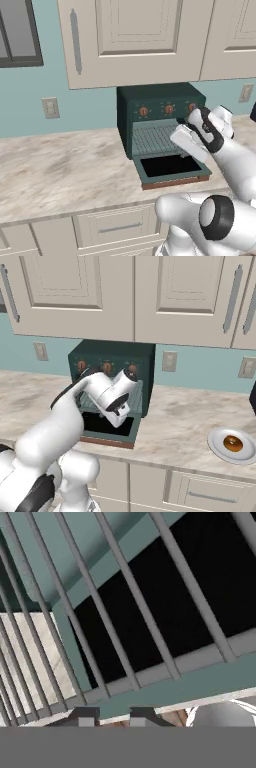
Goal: Pick up the bagel from the plate, place it on the toaster oven rack, close the door, and set the timer.
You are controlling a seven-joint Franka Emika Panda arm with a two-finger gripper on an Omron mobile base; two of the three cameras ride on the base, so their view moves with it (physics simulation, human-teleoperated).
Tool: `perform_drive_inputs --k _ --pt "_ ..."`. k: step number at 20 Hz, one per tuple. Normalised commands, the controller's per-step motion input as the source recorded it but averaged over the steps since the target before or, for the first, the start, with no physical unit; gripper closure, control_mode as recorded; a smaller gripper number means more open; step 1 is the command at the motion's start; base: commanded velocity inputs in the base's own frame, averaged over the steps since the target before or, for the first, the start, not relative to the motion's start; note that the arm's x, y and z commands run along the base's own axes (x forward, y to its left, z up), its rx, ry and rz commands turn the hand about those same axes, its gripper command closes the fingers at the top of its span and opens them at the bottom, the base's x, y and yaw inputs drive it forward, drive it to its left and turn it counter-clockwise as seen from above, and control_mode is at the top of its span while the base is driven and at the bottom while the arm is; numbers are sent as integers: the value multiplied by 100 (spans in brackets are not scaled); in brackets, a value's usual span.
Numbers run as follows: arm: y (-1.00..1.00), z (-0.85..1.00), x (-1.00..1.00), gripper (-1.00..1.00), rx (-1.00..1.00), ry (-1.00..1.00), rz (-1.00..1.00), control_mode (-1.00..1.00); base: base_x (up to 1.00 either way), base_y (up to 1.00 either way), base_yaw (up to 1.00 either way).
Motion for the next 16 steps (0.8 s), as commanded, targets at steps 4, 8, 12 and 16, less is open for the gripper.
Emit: perform_drive_inputs --k 4,8,12,16 --pt "-39 61 -88 100 -1 -21 29 -100 0 0 0" --pt "-53 68 -21 100 -15 1 28 -100 0 0 0" --pt "-62 50 4 100 -21 1 26 -100 0 0 0" --pt "-53 22 14 100 -32 1 19 -100 0 0 0"
